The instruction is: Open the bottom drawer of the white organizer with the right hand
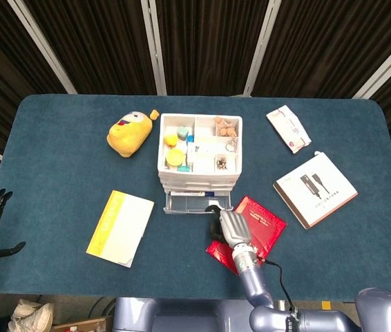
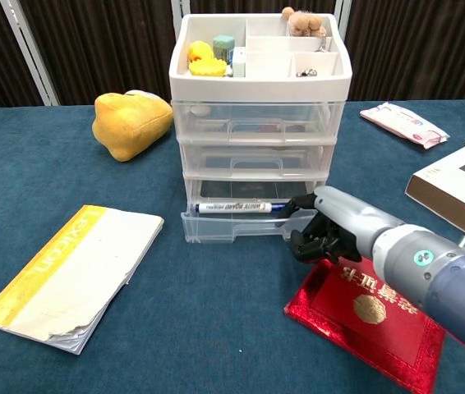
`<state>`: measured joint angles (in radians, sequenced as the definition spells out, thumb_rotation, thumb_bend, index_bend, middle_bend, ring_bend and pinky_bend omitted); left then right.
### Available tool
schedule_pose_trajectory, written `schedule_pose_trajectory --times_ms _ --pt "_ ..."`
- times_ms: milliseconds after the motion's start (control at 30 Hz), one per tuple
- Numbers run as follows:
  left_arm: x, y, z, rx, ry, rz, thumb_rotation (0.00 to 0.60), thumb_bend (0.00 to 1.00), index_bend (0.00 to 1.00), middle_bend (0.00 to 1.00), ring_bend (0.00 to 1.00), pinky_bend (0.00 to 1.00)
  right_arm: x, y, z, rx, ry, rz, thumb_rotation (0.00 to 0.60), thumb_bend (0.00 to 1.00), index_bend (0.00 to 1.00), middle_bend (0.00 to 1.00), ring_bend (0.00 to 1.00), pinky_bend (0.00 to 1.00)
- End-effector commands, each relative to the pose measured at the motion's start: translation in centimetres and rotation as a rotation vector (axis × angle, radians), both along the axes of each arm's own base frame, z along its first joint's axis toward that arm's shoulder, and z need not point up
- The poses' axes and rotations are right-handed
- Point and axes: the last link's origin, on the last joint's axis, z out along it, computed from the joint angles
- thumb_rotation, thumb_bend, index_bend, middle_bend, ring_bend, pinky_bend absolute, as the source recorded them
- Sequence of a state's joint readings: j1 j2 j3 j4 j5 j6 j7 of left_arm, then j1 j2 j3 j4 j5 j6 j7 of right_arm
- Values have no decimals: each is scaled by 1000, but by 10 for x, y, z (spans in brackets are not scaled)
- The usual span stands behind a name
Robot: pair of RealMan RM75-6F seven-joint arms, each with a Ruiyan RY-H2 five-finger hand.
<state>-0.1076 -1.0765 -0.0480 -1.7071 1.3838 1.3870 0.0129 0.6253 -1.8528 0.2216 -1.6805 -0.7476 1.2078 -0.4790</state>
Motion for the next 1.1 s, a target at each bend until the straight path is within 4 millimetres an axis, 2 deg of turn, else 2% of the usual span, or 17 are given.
schedule_pose_trajectory --times_ms 33,300,400,500,567,633,867,1000,1100 --pt "0 0 0 0 -1 1 600 42 26 0 0 19 -1 6 1 7 -3 3 600 683 473 778 782 890" --pt "0 0 0 -3 -5 5 600 42 27 0 0 19 4 17 1 26 -12 20 600 682 470 777 778 890" --pt "0 0 0 -4 -6 5 600 42 27 0 0 18 4 20 3 25 0 31 600 656 426 767 769 890" --pt "0 0 0 -4 -7 4 600 43 27 0 0 18 4 22 6 27 13 41 600 556 235 751 755 890" --pt "0 0 0 -3 -7 4 600 42 27 0 0 19 5 22 8 21 22 50 600 472 56 741 747 890" --pt "0 0 0 -2 -6 3 600 42 27 0 0 19 5 21 11 9 33 62 600 425 0 738 745 890" --pt "0 -2 0 1 -5 2 600 43 27 0 0 19 3 21 29 -42 68 97 600 392 0 736 744 890" --pt "0 -3 1 4 -4 2 600 42 27 0 0 19 -8 22 49 -84 136 116 600 393 0 736 744 890" --pt "0 -4 2 7 -3 2 600 43 27 0 0 19 -23 25 73 -123 215 127 600 393 0 735 744 887"
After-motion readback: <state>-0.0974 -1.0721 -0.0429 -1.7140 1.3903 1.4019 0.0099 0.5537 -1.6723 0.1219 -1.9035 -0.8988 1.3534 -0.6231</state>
